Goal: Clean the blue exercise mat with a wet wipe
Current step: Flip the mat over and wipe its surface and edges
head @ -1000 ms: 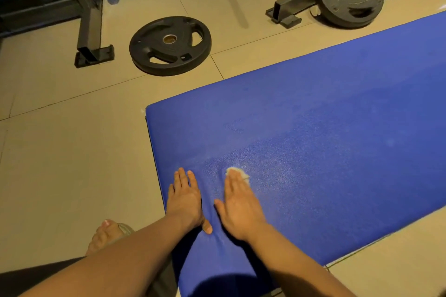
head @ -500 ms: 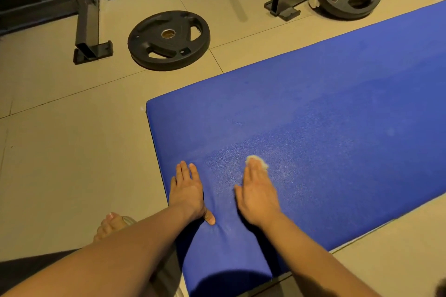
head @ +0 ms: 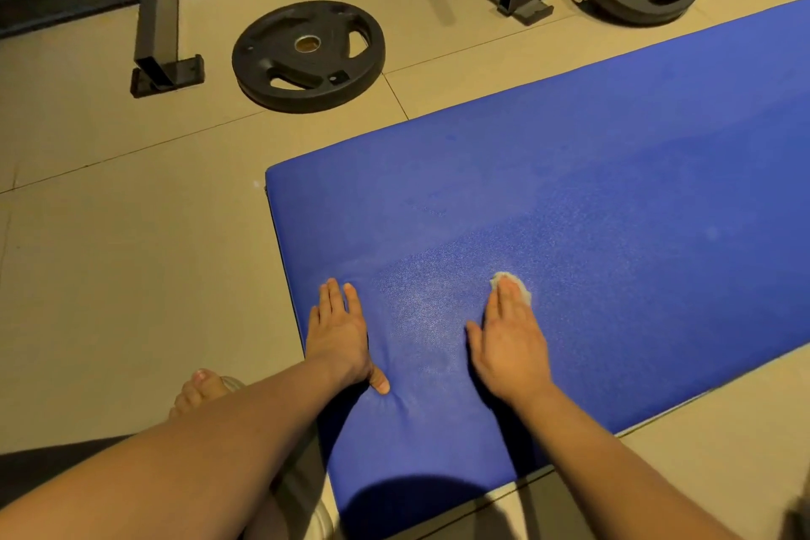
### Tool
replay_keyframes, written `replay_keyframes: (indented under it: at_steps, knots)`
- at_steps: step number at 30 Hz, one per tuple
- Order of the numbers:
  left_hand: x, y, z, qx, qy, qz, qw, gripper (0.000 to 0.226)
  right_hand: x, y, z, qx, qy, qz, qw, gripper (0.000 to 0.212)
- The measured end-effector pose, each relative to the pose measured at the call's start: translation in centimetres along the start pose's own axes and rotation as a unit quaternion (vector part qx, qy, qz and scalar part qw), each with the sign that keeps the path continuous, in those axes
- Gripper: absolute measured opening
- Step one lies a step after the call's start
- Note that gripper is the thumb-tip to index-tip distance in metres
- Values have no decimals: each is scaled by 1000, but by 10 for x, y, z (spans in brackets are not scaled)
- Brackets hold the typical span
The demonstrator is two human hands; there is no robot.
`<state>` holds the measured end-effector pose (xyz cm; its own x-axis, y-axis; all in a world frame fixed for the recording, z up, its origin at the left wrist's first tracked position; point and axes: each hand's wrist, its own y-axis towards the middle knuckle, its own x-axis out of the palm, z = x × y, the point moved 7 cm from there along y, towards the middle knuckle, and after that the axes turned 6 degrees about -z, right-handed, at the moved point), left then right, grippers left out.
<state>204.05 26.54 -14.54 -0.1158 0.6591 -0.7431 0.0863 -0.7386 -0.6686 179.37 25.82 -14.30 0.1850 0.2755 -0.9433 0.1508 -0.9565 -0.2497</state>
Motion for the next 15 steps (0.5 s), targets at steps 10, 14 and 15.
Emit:
replay_keyframes:
  at_steps: [10,14,15]
  knots:
    - [-1,1,-1,-8,13,-4,1000,179,23,-31,-58,-247,-24,-56,967,67]
    - [-1,2,0,-9,13,-8,1000,178,0,-9,29,-92,-37,-18,995,68]
    - [-1,2,0,-11,15,-8,1000,178,-1,-8,41,-57,-36,-17,998,70]
